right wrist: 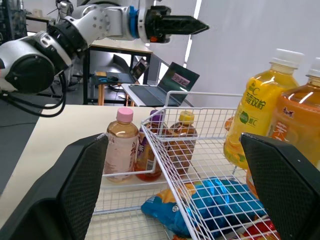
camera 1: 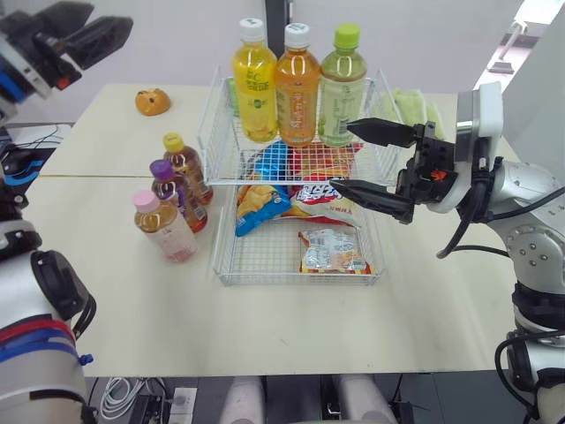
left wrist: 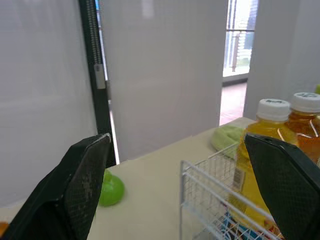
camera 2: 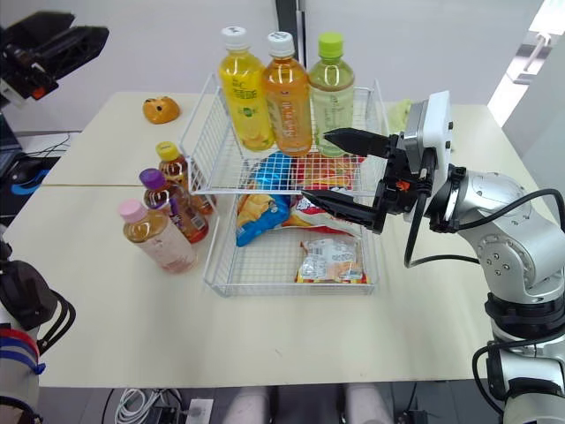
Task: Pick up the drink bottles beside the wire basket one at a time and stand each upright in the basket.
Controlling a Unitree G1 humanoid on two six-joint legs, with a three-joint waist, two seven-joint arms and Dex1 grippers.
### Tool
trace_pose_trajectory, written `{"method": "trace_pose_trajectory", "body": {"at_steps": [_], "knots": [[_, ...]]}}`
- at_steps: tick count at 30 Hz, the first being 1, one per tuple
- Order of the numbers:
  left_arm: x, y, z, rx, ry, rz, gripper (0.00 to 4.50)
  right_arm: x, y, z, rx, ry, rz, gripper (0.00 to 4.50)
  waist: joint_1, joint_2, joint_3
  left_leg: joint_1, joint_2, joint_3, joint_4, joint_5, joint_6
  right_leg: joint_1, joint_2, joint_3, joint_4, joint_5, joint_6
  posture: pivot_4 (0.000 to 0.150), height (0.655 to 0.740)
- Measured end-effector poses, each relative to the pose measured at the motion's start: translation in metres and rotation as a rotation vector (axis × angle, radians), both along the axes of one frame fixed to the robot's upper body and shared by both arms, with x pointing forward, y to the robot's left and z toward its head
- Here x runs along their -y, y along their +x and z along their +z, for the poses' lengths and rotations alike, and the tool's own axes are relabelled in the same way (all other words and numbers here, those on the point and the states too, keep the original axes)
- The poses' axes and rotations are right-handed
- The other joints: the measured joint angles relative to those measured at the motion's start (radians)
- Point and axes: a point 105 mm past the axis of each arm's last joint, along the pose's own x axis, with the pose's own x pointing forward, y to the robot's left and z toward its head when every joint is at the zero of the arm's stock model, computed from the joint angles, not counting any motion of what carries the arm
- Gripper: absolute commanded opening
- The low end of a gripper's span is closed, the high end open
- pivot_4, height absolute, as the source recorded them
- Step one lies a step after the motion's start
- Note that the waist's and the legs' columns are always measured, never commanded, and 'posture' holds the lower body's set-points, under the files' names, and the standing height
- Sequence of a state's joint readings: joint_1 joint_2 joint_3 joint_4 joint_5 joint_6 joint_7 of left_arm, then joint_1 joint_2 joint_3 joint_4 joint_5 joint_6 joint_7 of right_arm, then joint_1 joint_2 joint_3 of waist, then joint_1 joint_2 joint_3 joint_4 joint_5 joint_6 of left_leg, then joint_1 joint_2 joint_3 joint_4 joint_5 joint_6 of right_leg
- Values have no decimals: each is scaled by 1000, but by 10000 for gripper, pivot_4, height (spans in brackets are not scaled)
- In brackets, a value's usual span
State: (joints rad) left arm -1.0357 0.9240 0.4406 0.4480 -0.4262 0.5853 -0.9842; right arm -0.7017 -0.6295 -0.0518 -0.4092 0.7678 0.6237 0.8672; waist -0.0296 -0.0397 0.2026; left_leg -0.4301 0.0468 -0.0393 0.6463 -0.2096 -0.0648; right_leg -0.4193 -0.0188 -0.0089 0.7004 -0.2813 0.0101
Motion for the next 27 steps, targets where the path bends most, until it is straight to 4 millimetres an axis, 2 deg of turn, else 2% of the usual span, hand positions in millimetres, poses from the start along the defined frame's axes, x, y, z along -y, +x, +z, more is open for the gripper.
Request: {"method": "trace_pose_trajectory", "body": {"at_steps": [4,7,9,13,17,20,27], "knots": [[-39,-22,-40,-38,-31,169,44517,-7,-4,-9,-11,-48,56,45000,1,-1,0,1,1,0,0,0,0,0,0,0,0,0,0,1500,7400],[-56,-39,-71,-69,-38,260,44517,-8,-5,-11,-9,-54,69,45000,2,-1,-1,1,0,0,0,0,0,1,0,0,1,0,0,1500,7400],[-63,-50,-93,-98,-42,294,44517,-9,-6,-11,-1,-57,80,45000,3,-1,-1,2,1,0,0,0,0,1,0,1,1,0,0,1500,7400],[-72,-72,-153,-192,-84,364,44517,-7,-10,-17,-2,-75,86,45000,5,-2,-2,9,1,0,-2,0,0,9,0,0,-2,0,0,1500,7400],[-70,-90,-188,-224,-95,436,44517,10,-32,-49,-81,-91,93,45000,30,-4,-3,13,0,-1,-2,-1,0,15,-1,0,-6,0,0,1500,7400],[-66,-94,-198,-232,-98,460,44517,12,-41,-43,-45,-88,105,45000,28,-4,-3,15,1,0,-1,0,0,15,0,1,-4,0,0,1500,7400],[-60,-98,-199,-229,-101,479,44517,12,-45,-39,-38,-73,100,45000,28,-4,-5,17,1,1,-2,0,0,17,0,1,-4,1,0,1500,7400]]}}
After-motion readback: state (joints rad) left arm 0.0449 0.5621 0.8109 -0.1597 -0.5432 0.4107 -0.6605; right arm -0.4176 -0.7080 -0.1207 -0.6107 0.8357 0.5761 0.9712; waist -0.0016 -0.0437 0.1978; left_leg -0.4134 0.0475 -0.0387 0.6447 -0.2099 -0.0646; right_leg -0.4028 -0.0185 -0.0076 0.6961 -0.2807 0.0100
